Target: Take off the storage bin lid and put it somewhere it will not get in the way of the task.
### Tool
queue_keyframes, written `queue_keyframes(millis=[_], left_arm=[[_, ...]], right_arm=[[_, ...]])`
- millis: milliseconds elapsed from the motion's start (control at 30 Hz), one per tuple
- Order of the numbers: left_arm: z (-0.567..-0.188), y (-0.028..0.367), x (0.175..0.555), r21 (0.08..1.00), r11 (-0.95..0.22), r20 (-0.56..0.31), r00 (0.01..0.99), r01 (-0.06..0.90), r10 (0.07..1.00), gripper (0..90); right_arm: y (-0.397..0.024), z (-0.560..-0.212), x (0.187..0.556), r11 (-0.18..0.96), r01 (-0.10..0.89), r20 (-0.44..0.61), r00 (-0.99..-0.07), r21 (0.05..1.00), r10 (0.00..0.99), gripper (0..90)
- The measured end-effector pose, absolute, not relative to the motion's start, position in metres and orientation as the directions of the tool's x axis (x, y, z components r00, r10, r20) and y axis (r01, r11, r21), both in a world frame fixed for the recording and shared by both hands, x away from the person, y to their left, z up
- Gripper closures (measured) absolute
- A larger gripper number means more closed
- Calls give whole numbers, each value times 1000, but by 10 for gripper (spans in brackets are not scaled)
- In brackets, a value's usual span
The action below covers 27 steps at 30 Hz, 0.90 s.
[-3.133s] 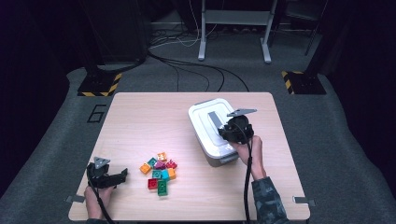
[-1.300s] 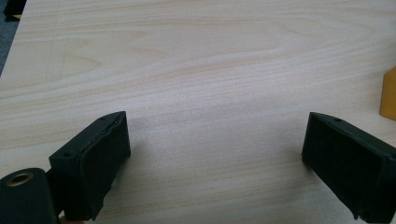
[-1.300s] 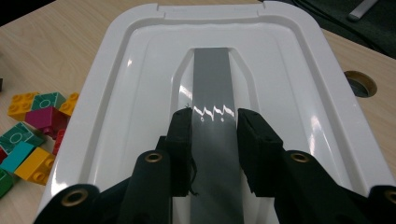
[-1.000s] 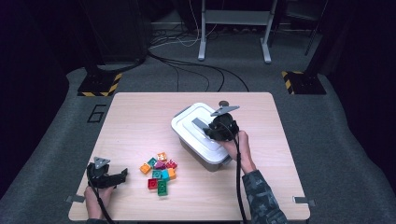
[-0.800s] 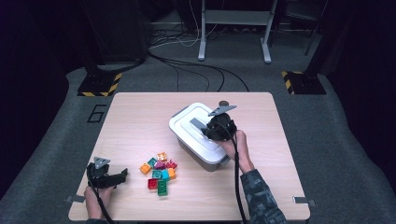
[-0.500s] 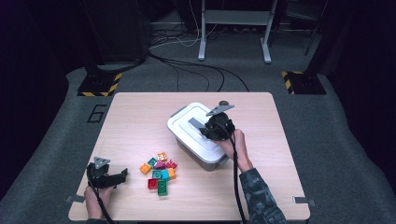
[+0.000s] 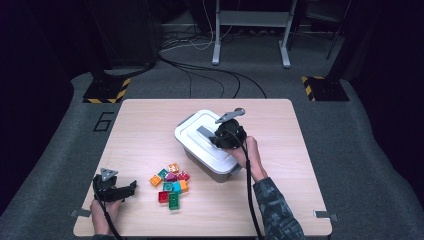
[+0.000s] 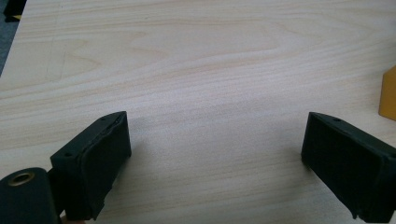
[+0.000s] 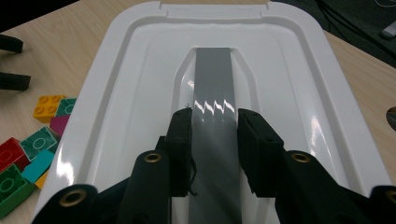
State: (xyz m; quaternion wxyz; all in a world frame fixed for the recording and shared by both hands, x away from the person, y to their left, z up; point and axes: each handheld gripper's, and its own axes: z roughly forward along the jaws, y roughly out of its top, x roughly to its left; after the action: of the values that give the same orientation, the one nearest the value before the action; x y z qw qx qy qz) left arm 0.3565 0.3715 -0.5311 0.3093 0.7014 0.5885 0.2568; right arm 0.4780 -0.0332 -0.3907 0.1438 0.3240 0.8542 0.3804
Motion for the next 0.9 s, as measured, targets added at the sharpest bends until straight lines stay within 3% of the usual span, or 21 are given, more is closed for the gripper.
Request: queue_keyframes(millis=[167, 300, 400, 900], left_arm=[[-531, 371, 357, 736, -116, -4, 175, 667, 984, 76], [-531, 371, 357, 736, -116, -4, 176, 667, 984, 77], [-531, 371, 357, 736, -116, -4, 175, 667, 984, 77], [-531, 371, 356, 740, -119, -4, 181, 662, 983, 89]], right_arm=[[-24, -390, 481, 514, 441, -10, -752, 736, 659, 587], [-17, -388, 484, 523, 450, -23, -742, 723, 670, 594], [-20, -390, 484, 507, 453, -20, -731, 734, 682, 658], [-19, -391, 479, 495, 435, -38, -722, 752, 691, 666]])
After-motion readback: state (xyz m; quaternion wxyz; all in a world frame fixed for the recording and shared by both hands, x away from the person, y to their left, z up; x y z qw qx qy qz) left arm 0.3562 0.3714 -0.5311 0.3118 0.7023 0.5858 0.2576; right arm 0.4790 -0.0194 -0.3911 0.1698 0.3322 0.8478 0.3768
